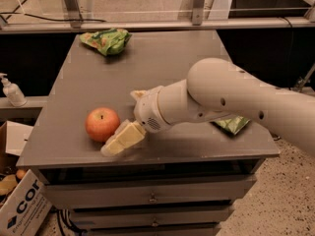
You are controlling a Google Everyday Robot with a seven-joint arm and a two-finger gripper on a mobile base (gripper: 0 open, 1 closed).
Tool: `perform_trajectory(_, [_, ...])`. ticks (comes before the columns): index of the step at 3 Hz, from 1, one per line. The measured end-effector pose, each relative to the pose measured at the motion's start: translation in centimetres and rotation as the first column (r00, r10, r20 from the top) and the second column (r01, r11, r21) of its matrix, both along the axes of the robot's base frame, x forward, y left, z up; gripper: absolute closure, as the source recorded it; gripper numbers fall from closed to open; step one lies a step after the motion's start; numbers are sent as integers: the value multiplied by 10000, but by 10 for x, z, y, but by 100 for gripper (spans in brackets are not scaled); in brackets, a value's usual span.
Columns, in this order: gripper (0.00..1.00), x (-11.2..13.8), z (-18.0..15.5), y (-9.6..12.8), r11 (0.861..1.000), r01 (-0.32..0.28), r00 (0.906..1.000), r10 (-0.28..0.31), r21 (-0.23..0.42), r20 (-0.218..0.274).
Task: Move apple near green rice chip bag
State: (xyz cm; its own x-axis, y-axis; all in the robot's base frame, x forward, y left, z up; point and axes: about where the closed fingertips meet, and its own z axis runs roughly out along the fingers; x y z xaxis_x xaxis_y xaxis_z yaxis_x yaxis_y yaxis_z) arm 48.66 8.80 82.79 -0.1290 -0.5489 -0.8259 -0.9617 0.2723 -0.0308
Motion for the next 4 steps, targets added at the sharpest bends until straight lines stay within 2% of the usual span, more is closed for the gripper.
perform_trajectory(1, [0, -8, 5, 21, 9972, -252, 9993, 270, 700, -244])
perform_trajectory(2, [14, -16, 4, 34, 9938, -437, 9986, 466, 1022, -256])
perform_trajectory(3, [45, -22, 3, 41, 9920, -490, 9986, 512, 1166, -163])
perform_trajectory(4, [98, -12, 21, 36, 9918, -355, 9987, 306, 1230, 414])
